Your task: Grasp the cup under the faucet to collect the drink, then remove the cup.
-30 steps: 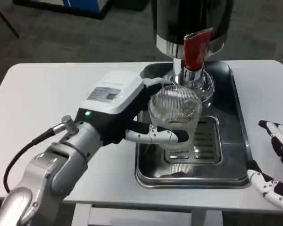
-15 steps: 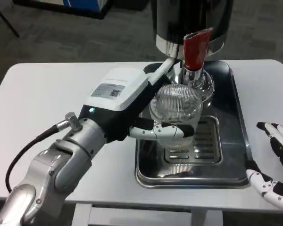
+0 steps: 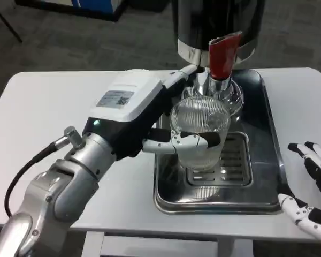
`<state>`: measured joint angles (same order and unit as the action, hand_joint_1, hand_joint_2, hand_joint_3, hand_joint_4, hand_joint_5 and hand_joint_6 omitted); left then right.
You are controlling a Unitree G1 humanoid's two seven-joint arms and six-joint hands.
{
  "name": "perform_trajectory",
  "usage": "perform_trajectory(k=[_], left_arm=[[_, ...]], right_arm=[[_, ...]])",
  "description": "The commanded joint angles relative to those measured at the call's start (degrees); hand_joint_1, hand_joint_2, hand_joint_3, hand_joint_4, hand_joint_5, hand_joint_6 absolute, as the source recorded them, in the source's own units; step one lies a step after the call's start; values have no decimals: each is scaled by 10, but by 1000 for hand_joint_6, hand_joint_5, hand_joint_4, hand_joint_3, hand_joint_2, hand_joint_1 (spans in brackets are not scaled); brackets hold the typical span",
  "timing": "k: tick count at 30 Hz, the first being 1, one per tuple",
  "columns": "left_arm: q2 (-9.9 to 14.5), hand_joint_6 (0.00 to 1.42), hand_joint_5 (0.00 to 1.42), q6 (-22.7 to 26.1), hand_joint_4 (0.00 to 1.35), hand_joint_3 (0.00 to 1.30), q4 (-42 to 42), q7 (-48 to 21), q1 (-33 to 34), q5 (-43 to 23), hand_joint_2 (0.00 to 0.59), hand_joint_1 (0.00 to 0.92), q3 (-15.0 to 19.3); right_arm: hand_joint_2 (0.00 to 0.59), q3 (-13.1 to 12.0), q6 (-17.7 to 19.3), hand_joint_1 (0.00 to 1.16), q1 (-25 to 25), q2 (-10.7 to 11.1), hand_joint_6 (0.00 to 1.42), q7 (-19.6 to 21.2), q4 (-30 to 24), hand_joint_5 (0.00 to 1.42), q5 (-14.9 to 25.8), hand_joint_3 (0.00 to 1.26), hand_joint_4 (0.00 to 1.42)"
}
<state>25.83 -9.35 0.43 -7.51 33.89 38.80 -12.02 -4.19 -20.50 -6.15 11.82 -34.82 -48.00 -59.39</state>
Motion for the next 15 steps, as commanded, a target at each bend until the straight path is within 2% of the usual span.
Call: perform_trajectory(k=[1, 15], left_arm=[[8, 880, 597, 2, 212, 0, -34, 1, -22, -5, 119, 215, 12], [7, 887, 599, 6, 212, 0, -43, -2, -27, -6, 122, 207, 15]], right_arm=[[501, 1, -2, 350, -6, 2, 50, 4, -4, 0, 3, 94, 0], [496, 0, -7, 362, -5, 3, 50, 2, -1, 0, 7, 105, 0]])
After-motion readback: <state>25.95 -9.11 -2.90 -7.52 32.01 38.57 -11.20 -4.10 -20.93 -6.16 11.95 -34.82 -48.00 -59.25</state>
